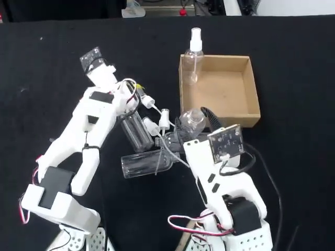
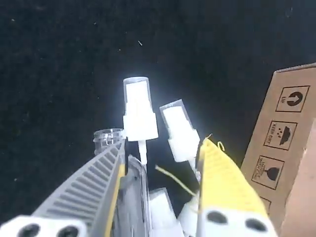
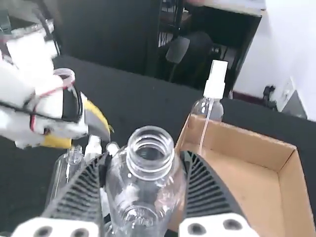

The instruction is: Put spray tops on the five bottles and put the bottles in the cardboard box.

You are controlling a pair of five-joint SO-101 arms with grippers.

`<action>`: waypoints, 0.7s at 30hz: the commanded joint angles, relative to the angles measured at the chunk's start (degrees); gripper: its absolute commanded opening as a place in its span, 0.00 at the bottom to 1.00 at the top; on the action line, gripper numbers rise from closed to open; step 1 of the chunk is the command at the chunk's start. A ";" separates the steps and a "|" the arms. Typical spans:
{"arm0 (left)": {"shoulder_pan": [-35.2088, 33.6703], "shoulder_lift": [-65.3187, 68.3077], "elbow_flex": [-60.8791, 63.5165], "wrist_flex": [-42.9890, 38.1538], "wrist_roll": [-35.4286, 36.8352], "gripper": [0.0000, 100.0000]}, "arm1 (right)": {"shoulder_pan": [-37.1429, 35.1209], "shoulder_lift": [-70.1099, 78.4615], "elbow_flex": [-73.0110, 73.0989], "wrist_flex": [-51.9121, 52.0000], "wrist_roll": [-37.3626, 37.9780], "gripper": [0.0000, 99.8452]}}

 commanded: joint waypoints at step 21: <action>-4.00 12.22 -5.41 -0.88 0.97 0.23 | 0.88 -3.91 0.57 0.26 -0.18 0.01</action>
